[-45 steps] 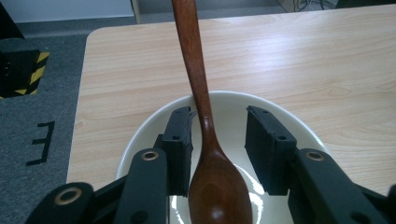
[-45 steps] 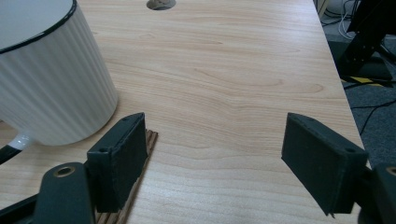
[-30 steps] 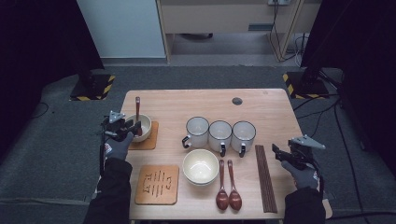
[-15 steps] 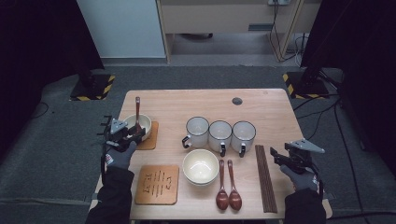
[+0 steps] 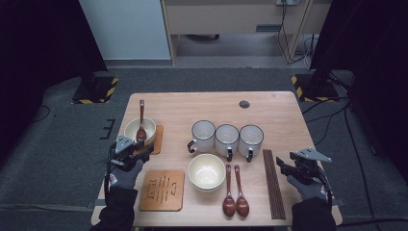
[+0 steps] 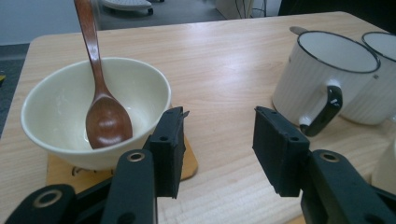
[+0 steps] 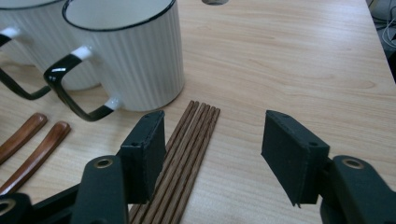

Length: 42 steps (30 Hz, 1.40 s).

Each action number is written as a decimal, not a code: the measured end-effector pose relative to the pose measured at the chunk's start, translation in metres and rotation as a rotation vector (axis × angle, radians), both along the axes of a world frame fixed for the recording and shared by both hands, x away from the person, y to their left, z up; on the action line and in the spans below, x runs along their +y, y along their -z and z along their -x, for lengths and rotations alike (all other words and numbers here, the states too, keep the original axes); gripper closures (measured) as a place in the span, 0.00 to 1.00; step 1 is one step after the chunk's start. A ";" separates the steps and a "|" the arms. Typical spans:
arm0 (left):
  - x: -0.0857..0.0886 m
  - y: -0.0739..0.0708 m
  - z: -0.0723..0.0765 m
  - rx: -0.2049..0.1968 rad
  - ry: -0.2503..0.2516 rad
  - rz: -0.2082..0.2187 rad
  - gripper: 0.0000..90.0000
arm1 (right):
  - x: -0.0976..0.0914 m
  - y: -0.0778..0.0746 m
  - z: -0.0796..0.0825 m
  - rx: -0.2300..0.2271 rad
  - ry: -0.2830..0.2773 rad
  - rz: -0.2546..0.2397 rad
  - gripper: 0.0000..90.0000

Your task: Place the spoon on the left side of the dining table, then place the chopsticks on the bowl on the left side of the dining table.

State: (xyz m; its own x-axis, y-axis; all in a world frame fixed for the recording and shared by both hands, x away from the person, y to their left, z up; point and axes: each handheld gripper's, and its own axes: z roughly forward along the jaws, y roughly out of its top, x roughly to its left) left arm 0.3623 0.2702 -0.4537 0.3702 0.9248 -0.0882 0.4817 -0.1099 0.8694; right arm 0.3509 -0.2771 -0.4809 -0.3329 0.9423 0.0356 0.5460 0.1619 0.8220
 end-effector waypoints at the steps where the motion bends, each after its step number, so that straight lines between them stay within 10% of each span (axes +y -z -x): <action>1: -0.001 0.002 0.003 -0.006 0.007 0.001 0.58 | 0.000 0.000 0.000 0.002 0.000 0.002 0.45; 42: 0.026 0.061 0.017 0.163 -0.051 -0.085 0.43 | 0.013 0.028 0.015 0.157 -0.075 0.102 0.64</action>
State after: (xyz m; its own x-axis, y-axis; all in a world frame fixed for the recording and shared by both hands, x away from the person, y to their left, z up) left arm 0.3451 0.2960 -0.5150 0.3094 0.9488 -0.0636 0.6224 -0.1515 0.7679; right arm 0.3360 -0.2643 -0.5088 -0.4004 0.9163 -0.0014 0.6492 0.2848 0.7053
